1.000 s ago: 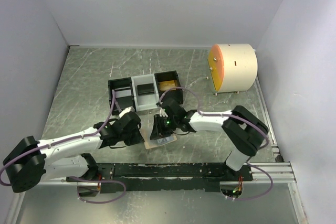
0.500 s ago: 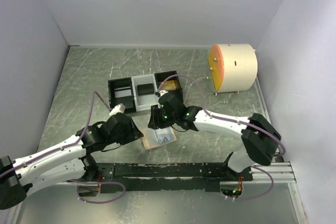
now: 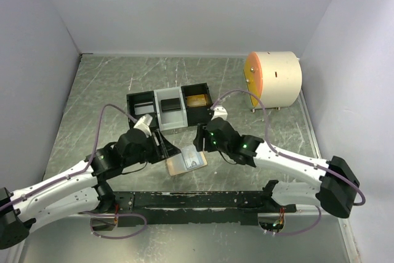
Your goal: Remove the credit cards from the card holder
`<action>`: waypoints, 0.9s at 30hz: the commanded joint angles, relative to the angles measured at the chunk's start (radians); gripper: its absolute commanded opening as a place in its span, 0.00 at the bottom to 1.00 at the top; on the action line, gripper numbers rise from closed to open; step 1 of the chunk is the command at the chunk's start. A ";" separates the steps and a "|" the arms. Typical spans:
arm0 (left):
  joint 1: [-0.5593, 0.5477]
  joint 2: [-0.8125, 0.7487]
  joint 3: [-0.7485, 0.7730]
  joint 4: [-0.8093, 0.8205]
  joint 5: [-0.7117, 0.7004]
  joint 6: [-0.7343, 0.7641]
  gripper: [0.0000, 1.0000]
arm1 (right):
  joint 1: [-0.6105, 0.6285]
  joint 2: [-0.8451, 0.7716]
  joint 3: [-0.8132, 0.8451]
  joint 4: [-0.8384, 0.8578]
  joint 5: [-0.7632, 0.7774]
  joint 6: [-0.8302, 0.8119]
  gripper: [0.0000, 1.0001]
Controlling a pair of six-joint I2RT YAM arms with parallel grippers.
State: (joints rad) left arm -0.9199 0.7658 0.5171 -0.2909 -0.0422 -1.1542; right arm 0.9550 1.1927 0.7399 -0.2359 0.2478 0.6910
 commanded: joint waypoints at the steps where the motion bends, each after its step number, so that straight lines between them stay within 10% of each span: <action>1: -0.001 0.096 0.031 0.234 0.137 0.061 0.63 | 0.000 -0.112 -0.105 0.057 0.037 -0.002 0.60; 10: -0.041 0.316 -0.009 0.428 0.006 0.012 0.61 | -0.005 -0.166 -0.173 0.003 0.066 0.020 0.55; 27: -0.079 0.470 -0.097 0.484 -0.159 -0.108 0.59 | -0.114 -0.085 -0.230 0.252 -0.356 0.027 0.47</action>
State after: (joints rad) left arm -0.9920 1.2003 0.4343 0.1535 -0.1558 -1.2072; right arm 0.8532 1.0779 0.4706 -0.0277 -0.0025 0.7162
